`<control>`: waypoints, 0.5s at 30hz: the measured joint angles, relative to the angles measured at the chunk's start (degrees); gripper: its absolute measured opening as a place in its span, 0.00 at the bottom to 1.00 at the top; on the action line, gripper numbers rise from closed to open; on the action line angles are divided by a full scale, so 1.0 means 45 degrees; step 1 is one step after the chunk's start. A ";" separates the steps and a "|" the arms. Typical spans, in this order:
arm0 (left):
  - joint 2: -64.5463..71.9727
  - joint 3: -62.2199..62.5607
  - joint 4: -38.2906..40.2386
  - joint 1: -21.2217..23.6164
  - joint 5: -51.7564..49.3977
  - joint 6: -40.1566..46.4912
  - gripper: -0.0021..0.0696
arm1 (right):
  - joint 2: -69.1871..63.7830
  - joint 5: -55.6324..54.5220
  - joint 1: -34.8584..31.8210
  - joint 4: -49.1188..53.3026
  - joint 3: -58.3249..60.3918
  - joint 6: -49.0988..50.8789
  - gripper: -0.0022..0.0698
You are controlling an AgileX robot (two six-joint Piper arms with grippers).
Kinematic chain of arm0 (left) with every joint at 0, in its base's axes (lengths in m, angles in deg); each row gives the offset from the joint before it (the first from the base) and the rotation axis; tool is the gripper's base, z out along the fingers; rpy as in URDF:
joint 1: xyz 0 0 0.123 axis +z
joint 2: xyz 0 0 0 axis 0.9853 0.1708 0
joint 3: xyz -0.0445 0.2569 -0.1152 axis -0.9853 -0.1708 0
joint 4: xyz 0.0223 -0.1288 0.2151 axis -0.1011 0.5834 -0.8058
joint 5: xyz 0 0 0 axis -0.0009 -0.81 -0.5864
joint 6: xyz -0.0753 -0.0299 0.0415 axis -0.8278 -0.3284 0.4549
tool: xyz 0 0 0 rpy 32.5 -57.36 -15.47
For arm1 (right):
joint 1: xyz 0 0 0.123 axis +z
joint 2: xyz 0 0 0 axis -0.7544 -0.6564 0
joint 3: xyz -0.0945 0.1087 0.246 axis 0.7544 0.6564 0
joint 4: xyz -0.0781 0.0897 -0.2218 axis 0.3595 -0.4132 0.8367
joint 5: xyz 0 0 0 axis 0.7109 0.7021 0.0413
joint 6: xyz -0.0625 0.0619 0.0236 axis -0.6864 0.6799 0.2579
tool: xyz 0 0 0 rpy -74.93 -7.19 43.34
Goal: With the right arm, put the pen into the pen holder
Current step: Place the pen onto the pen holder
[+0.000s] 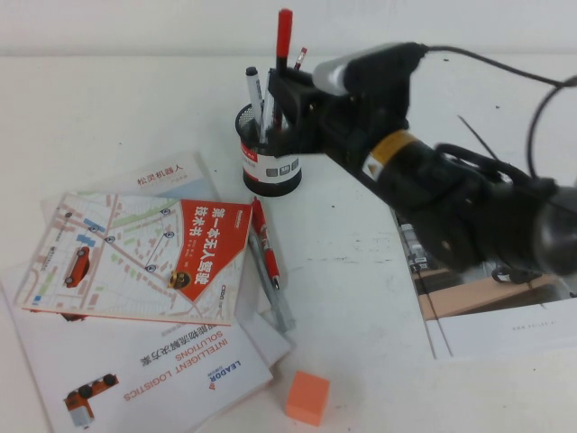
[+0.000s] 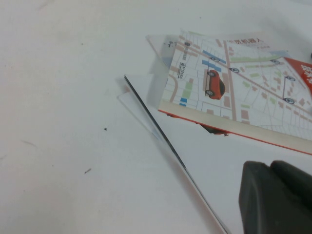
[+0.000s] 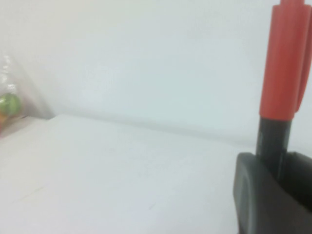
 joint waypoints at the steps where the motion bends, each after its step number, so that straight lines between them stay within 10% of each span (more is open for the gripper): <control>1: 0.0000 0.0000 0.0000 0.0000 0.0000 0.0000 0.03 | -0.0349 -0.0093 -0.0058 -0.0052 -0.0397 -0.0288 0.12; 15: 0.0000 0.0000 0.0000 0.0000 0.0000 0.0000 0.03 | -0.3998 -0.0361 -0.0696 -0.1456 -0.4110 -0.1312 0.18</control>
